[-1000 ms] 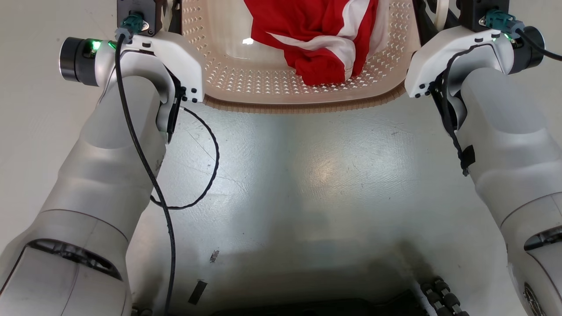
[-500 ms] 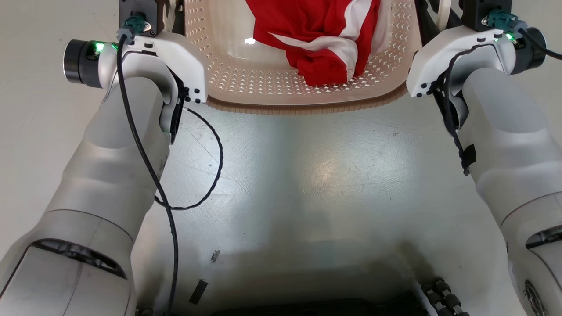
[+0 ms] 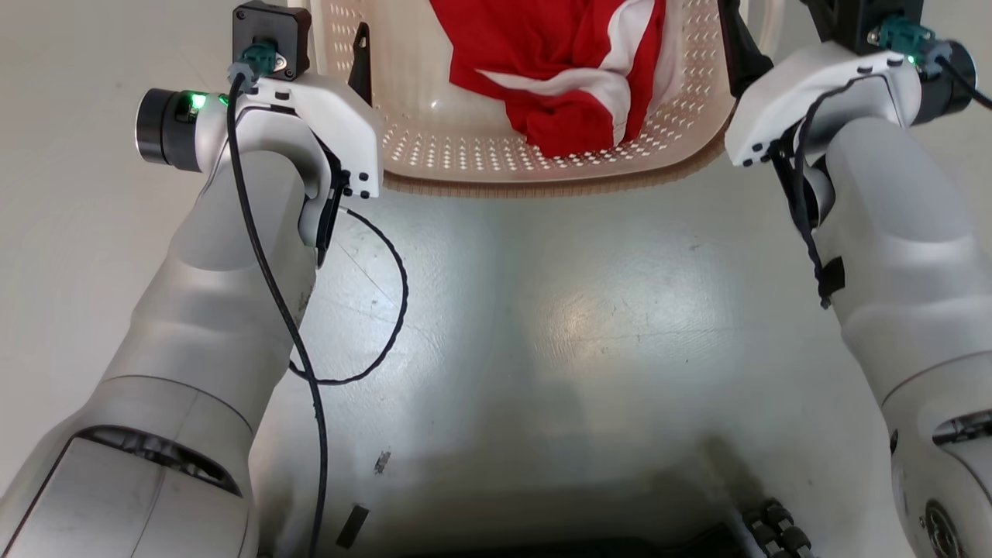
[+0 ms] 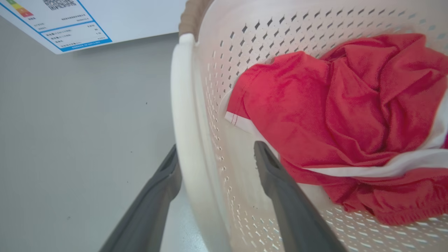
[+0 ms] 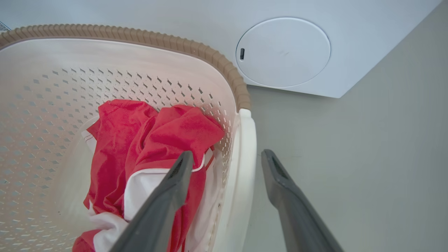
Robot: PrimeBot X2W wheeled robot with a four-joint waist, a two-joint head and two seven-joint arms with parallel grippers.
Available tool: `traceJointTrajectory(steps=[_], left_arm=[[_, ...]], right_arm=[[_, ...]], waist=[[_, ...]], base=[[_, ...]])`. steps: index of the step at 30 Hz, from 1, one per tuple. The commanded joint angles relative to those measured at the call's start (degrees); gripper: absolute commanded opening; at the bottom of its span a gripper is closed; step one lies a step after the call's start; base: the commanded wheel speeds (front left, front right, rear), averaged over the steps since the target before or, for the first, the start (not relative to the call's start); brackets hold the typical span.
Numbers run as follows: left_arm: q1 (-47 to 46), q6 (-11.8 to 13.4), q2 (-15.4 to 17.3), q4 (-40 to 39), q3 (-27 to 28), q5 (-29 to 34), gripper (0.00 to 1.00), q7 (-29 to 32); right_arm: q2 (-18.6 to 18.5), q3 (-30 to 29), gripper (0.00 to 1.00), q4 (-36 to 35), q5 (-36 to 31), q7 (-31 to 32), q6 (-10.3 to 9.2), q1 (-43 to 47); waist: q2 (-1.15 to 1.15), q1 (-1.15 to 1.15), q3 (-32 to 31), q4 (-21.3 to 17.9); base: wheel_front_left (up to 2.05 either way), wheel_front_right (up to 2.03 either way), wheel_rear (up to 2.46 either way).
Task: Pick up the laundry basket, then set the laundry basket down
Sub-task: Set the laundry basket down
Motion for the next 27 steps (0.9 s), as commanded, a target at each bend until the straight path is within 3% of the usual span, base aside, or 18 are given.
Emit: traceJointTrajectory(steps=[1,8,14,27], left_arm=[[2.2,0.3,1.6,-0.4,1.0,0.8,1.00,0.0],[5.0,1.1,1.9,-1.8,1.5,1.6,1.00,0.0],[10.4,2.9,2.5,-8.1,5.1,2.0,1.00,0.0],[26.0,0.4,3.3,-21.3,16.4,5.2,1.00,0.0]], right_arm=[[1.2,-0.1,1.00,-1.7,-0.9,-0.6,0.35,3.7],[1.2,-0.1,1.00,-4.1,-0.3,-0.6,0.35,7.2],[1.2,0.9,1.00,-8.3,0.8,-0.6,0.35,11.6],[1.2,-1.0,1.00,-20.8,0.2,-0.6,0.35,24.0]], waist=[[0.00,0.00,-1.2,-0.2],[0.00,0.00,-5.7,-0.6],[0.00,0.00,-11.9,-0.9],[0.00,0.00,-29.1,-0.9]], base=[[0.00,0.00,0.00],[0.00,0.00,0.00],[0.00,0.00,0.00],[0.00,0.00,0.00]])
